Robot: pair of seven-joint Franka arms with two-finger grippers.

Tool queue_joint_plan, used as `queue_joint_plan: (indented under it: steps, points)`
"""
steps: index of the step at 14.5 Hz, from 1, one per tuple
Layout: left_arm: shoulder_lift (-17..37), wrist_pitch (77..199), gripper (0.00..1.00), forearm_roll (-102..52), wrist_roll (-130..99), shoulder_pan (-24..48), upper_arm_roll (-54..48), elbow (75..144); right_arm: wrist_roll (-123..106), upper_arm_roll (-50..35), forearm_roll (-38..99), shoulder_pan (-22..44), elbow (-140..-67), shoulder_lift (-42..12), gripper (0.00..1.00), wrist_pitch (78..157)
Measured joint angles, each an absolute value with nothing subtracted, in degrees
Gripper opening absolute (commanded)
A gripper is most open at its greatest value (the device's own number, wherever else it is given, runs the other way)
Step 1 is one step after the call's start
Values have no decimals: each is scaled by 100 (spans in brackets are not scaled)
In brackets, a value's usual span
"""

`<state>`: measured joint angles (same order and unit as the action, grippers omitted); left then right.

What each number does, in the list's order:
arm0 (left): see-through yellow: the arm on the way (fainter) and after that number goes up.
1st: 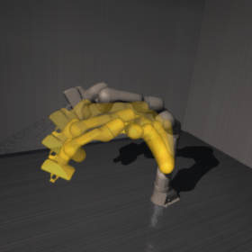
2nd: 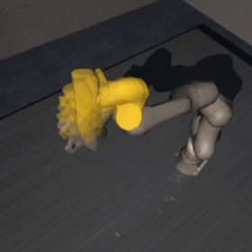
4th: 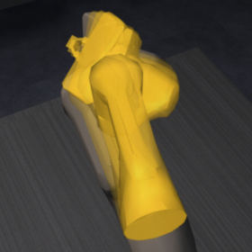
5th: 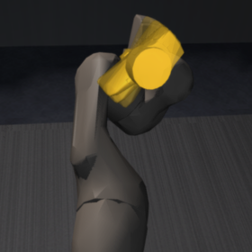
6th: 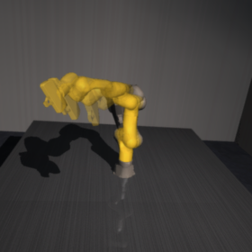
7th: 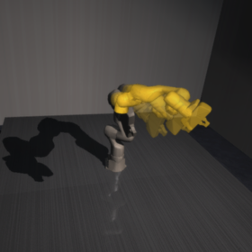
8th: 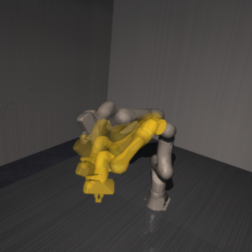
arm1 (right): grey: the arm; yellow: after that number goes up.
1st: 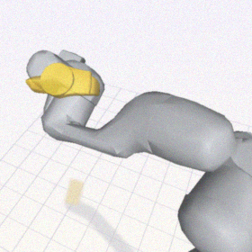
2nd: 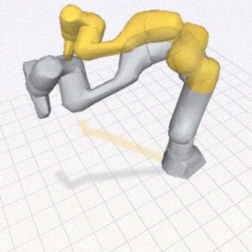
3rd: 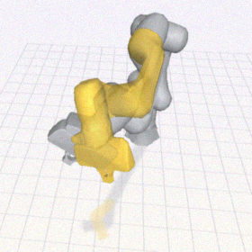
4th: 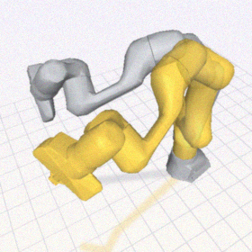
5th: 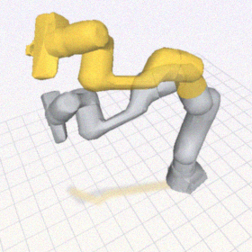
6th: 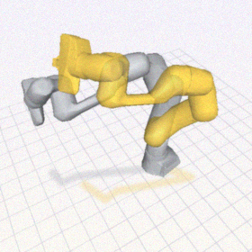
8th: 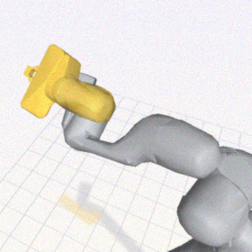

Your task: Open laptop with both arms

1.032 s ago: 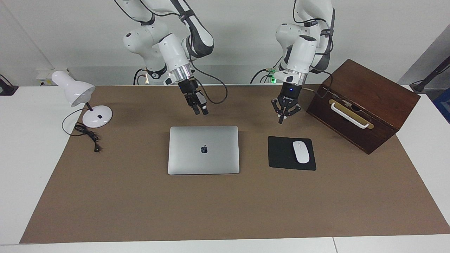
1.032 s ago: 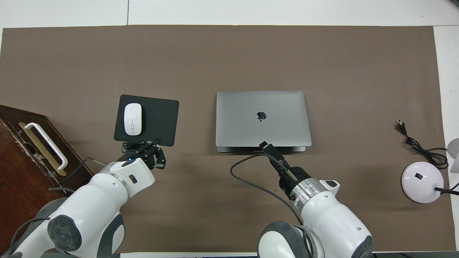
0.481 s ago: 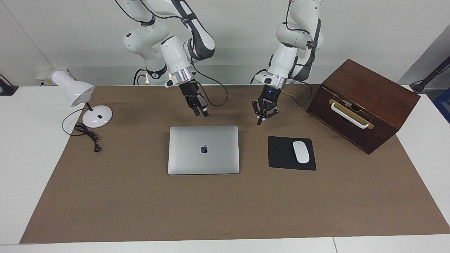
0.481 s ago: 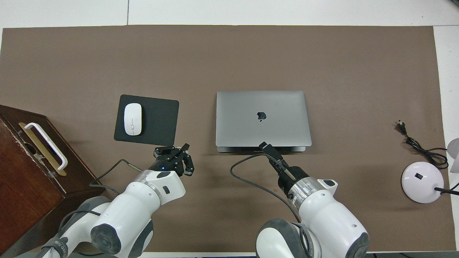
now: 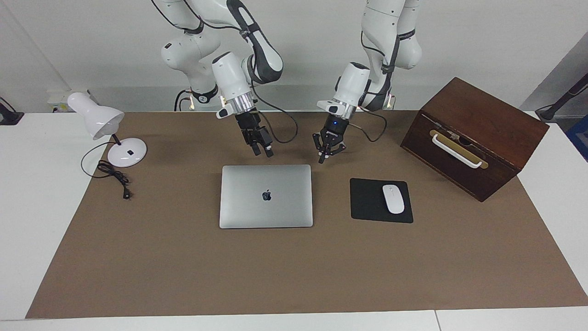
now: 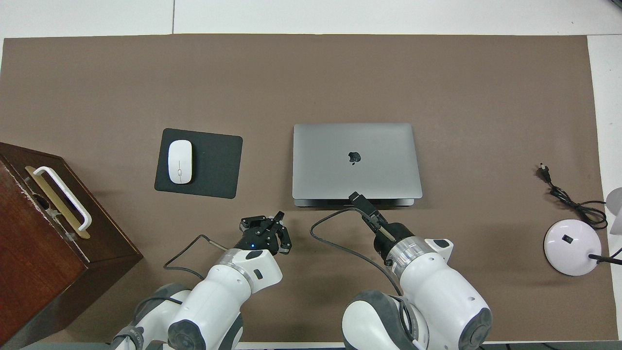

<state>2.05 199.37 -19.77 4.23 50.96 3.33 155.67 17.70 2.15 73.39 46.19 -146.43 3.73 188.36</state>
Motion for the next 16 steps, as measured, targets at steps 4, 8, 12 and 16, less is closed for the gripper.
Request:
queue_joint_plan:
  steps: [4, 8, 12, 16]
  points:
    - [269, 19972, 0, -2186, 414, 5239, 348, 15486, 1699, 219, 7339, 4616, -14538, 268, 100, 18836]
    - [670, 19972, 0, -2302, 402, 5239, 352, 15059, 1677, 230, 7339, 4612, -14529, 244, 100, 18836]
    - [1145, 19972, 0, -2413, 387, 5243, 351, 14582, 1631, 242, 7339, 4556, -14424, 172, 100, 18836]
    - [1372, 19972, 0, -2443, 379, 5243, 354, 14332, 1587, 245, 7339, 4493, -14269, 41, 100, 18835]
